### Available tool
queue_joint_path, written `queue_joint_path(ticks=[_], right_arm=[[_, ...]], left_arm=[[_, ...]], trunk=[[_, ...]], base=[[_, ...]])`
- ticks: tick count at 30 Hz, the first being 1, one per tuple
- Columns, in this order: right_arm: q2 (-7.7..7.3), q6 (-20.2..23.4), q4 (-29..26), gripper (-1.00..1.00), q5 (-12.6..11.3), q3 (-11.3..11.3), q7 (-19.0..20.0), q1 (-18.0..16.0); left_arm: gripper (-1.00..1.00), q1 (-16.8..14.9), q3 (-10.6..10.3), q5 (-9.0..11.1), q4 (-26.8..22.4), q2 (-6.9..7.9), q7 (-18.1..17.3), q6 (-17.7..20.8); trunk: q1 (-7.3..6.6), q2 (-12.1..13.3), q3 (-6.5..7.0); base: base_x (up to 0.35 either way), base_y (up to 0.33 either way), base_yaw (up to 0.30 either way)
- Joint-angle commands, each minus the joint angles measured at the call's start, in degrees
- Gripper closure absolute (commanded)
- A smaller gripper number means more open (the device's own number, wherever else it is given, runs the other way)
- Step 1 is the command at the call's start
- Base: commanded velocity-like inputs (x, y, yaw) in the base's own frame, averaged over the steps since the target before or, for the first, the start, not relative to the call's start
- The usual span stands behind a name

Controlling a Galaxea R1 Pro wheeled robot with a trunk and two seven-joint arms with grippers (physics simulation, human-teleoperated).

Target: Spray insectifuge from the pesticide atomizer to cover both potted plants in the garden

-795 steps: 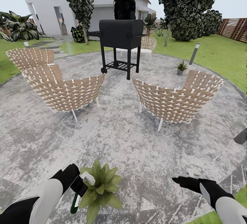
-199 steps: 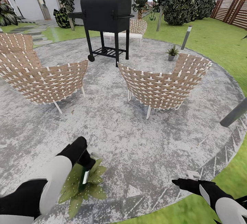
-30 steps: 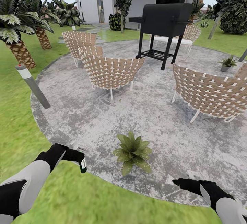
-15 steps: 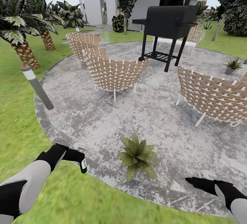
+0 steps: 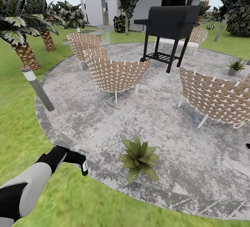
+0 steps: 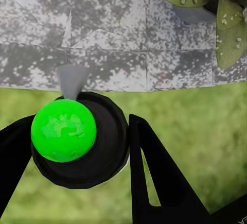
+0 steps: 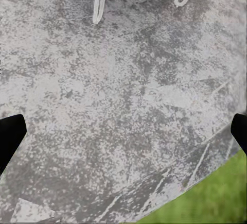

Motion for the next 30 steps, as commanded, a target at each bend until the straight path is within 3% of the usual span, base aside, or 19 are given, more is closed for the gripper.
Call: queue_joint_path(ticks=[1, 3, 6, 7, 9, 10, 15, 24, 30], right_arm=[[0.14, 1.73, -3.46, -1.0, 0.65, 1.11, 0.57, -0.04], [0.68, 3.65, -8.87, -1.0, -0.43, 5.16, 0.54, -0.04], [2.5, 4.4, -11.19, -1.0, -2.9, 14.69, 0.5, -0.04], [3.09, 4.49, -11.57, -1.0, -3.5, 18.94, 0.5, -0.04], [3.56, 4.61, -11.9, -1.0, -3.98, 23.7, 0.52, -0.04], [3.78, 4.64, -12.01, -1.0, -4.06, 24.66, 0.52, -0.04], [5.84, 4.61, -12.56, -1.0, -4.21, 26.49, 0.48, -0.04], [6.11, 4.68, -12.59, -1.0, -4.22, 26.58, 0.45, -0.04], [6.09, 4.65, -12.6, -1.0, -4.18, 26.6, 0.44, -0.04]], left_arm=[[1.0, -0.02, 0.49, -0.29, -0.1, -0.02, -0.31, 0.46], [1.0, -0.02, 0.5, -0.24, -0.12, -0.01, -0.31, 0.48], [1.0, -0.02, 0.5, -0.22, -0.17, -0.02, -0.31, 0.48], [1.0, -0.02, 0.51, -0.22, -0.16, -0.05, -0.31, 0.47], [1.0, -0.02, 0.46, -0.28, -0.16, -0.09, -0.31, 0.49], [1.0, -0.02, 0.46, -0.29, -0.17, -0.24, -0.31, 0.5], [1.0, -0.02, 0.5, -0.26, -0.18, -0.76, -0.31, 0.51], [1.0, -0.02, 0.51, -0.22, -0.17, -0.8, -0.31, 0.51], [1.0, -0.02, 0.51, -0.24, -0.19, -0.8, -0.31, 0.51]], trunk=[[0.0, -0.02, -0.05], [0.0, -0.02, -0.05], [0.0, -0.02, -0.05], [0.0, -0.02, -0.05], [0.0, -0.02, -0.05], [0.0, -0.02, -0.05], [0.0, -0.02, -0.05], [0.0, -0.02, -0.05], [0.0, -0.02, -0.29]], base=[[0.0, 0.0, 0.0], [0.008, 0.0, 0.0], [0.071, 0.022, 0.0], [0.103, 0.075, 0.0], [0.099, 0.08, 0.0], [0.057, 0.048, 0.0], [0.018, 0.016, 0.0], [0.171, 0.194, 0.0], [0.095, 0.064, 0.173]])
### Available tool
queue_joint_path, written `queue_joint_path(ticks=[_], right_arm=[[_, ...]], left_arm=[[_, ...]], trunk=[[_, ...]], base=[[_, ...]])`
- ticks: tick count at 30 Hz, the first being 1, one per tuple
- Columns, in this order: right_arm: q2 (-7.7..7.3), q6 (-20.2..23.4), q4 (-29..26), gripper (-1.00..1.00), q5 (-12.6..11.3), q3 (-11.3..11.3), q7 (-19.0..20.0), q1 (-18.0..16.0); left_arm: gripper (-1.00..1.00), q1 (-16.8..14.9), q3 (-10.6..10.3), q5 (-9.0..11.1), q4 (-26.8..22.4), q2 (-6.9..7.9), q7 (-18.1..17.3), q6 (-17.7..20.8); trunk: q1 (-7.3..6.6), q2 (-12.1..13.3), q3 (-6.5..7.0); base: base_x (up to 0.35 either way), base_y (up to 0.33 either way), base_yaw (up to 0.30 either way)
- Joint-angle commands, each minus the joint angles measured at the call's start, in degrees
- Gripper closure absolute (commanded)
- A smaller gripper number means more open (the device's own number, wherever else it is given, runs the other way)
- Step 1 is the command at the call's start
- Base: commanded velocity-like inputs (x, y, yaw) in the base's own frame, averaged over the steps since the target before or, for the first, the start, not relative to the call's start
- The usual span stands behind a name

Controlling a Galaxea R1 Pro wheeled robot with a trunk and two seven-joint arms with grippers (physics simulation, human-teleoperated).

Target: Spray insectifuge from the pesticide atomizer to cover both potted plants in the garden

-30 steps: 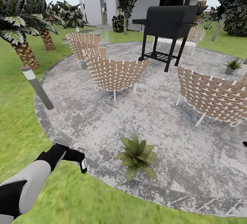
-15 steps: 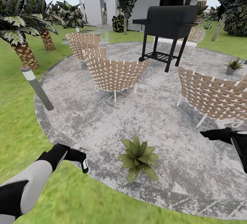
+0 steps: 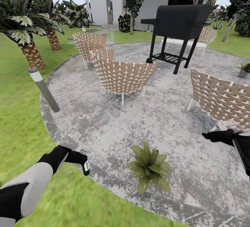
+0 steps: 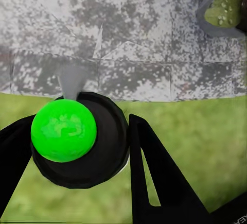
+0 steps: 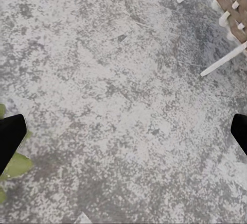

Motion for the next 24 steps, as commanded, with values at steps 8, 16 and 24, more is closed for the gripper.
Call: queue_joint_path(ticks=[8, 16, 24], right_arm=[[0.03, 0.17, -0.06, -1.0, 0.62, -0.14, 0.54, -0.02], [0.03, 0.16, -0.01, -1.0, 0.64, -0.14, 0.54, -0.02], [-0.03, 0.15, -0.04, -1.0, 0.64, -0.14, 0.54, -0.02]], left_arm=[[1.0, -0.04, 0.5, -0.29, -0.09, -0.02, -0.28, 0.47], [1.0, -0.03, 0.57, -0.29, -0.09, 0.02, -0.28, 0.47], [1.0, -0.03, 0.57, -0.29, -0.09, -0.01, -0.28, 0.47]], trunk=[[0.0, -0.02, -0.46], [0.0, -0.02, -0.88], [0.0, -0.02, -1.29]], base=[[0.004, 0.002, 0.225], [0.108, 0.108, 0.226], [0.211, 0.239, 0.226]])
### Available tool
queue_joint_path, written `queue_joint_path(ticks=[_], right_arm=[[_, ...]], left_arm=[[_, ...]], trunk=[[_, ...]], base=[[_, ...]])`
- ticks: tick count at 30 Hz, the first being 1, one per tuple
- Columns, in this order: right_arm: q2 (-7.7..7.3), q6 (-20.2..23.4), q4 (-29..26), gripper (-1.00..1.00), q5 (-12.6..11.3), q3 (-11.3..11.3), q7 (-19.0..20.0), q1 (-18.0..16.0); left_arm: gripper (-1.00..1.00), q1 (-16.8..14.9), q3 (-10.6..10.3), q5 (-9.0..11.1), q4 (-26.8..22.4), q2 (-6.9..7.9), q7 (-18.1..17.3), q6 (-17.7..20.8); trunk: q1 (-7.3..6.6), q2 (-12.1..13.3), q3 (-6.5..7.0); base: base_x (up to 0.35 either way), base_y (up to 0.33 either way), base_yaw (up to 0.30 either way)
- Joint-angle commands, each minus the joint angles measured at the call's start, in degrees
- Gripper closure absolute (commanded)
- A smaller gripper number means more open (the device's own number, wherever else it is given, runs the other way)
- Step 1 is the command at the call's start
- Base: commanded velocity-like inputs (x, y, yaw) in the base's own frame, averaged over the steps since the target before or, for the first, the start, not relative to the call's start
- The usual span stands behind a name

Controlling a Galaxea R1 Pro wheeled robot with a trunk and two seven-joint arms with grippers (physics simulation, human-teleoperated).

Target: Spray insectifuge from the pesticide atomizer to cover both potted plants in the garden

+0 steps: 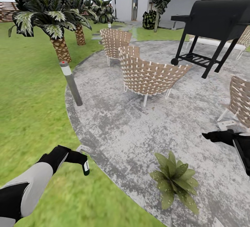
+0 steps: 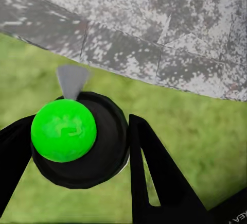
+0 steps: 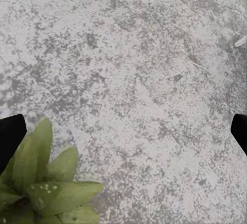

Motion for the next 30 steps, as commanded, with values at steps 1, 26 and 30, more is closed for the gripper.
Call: queue_joint_path(ticks=[1, 26, 30], right_arm=[[0.0, 0.2, -0.07, -1.0, 0.6, -0.08, 0.54, -0.04], [0.05, 0.17, 0.02, -1.0, 0.52, -0.19, 0.4, -0.04], [0.07, 0.18, 0.04, -1.0, 0.39, -0.33, 0.45, -0.04]], left_arm=[[1.0, -0.02, 0.49, -0.29, -0.09, -0.04, -0.29, 0.46], [1.0, -0.02, 0.49, -0.29, -0.17, -0.08, -0.29, 0.46], [1.0, -0.02, 0.49, -0.29, -0.14, -0.08, -0.29, 0.46]], trunk=[[0.02, -0.02, -0.1], [0.02, -0.02, -0.72], [0.02, -0.02, -0.72]], base=[[0.209, 0.25, 0.226], [0.275, 0.183, 0.107], [0.322, 0.111, 0.0]])
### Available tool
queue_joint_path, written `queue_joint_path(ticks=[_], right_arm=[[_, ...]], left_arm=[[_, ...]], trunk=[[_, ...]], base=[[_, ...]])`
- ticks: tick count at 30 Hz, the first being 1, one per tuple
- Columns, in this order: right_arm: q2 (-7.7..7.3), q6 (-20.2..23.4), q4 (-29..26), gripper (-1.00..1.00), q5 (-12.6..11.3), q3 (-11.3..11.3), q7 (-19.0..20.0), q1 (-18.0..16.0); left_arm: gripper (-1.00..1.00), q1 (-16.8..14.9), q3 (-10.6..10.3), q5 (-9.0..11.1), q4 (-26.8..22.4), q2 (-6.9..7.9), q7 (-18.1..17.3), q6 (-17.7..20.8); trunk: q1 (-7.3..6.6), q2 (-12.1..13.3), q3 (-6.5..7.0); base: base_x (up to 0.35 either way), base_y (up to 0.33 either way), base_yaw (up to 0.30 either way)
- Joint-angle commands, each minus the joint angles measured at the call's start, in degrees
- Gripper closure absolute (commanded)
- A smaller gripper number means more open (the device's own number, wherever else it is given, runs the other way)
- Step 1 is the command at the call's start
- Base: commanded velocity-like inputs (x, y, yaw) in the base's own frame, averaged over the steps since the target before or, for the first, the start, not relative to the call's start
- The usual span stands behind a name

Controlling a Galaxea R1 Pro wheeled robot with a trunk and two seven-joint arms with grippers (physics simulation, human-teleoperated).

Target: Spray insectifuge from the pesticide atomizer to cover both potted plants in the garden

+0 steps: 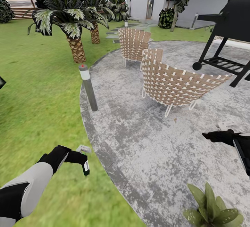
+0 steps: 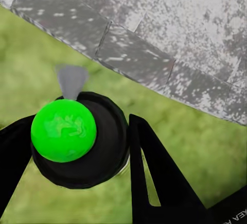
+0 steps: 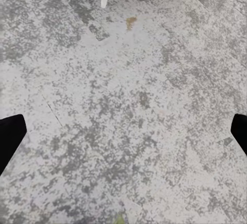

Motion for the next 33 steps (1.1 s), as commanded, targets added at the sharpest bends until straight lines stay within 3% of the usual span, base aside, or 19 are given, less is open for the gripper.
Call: queue_joint_path(ticks=[1, 14, 22, 33], right_arm=[[0.02, 0.18, -0.03, -1.0, 0.57, -0.12, 0.56, -0.04], [0.02, 0.18, 0.45, -1.0, 0.57, -0.1, 0.55, -0.04], [0.02, 0.15, 0.48, -1.0, 0.61, -0.1, 0.55, -0.04], [0.1, 0.12, 0.79, -1.0, 0.55, -0.01, 0.61, -0.04]], left_arm=[[1.0, -0.02, 0.48, -0.28, -0.1, -0.04, -0.3, 0.47], [1.0, -0.02, 0.48, -0.22, -0.05, -0.12, -0.3, 0.47], [1.0, -0.02, 0.48, -0.24, -0.05, -0.13, -0.31, 0.47], [1.0, -0.02, 0.44, -0.3, -0.05, -0.13, -0.37, 0.47]], trunk=[[0.03, -0.02, -0.05], [0.03, -0.02, -0.02], [0.03, -0.02, 0.26], [0.03, -0.02, 0.41]], base=[[0.322, 0.131, 0.0], [0.299, 0.181, -0.007], [0.282, 0.2, -0.165], [0.121, 0.105, -0.075]])
